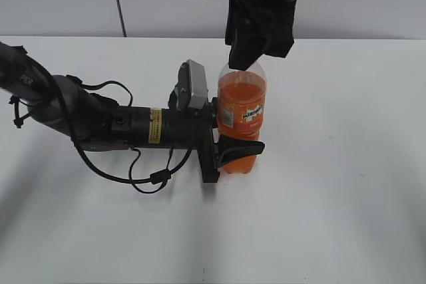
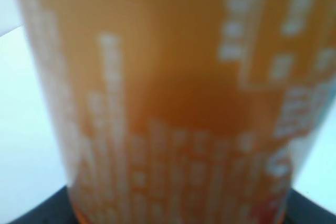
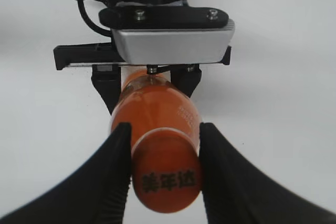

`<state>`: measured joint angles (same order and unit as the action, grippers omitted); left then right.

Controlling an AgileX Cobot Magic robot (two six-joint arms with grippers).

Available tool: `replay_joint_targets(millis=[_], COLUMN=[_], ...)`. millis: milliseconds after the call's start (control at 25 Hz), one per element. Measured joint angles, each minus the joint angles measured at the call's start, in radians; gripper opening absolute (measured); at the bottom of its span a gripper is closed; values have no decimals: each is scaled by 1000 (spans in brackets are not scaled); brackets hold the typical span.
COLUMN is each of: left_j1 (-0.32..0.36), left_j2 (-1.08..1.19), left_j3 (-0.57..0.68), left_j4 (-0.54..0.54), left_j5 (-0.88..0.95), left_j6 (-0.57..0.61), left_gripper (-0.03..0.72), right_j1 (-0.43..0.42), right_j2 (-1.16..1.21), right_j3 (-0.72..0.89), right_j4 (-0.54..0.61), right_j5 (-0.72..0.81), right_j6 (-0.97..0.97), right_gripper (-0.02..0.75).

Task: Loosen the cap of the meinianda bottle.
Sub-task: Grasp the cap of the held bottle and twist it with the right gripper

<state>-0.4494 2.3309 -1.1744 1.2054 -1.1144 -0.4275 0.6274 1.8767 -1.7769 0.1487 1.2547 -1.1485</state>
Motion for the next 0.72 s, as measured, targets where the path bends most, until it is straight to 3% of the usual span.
replay_joint_targets(millis=[480, 720], left_j1=[0, 0], left_j2=[0, -1], left_j3=[0, 0], left_j4=[0, 0], left_j5=[1, 1], left_j6=[1, 2], left_gripper=[395, 395], right_j1=[1, 1], right_j2=[0, 0], right_j3=[0, 0], right_j4=[20, 28], right_j5=[2, 2], right_j6=[-225, -243], right_gripper=[290, 290])
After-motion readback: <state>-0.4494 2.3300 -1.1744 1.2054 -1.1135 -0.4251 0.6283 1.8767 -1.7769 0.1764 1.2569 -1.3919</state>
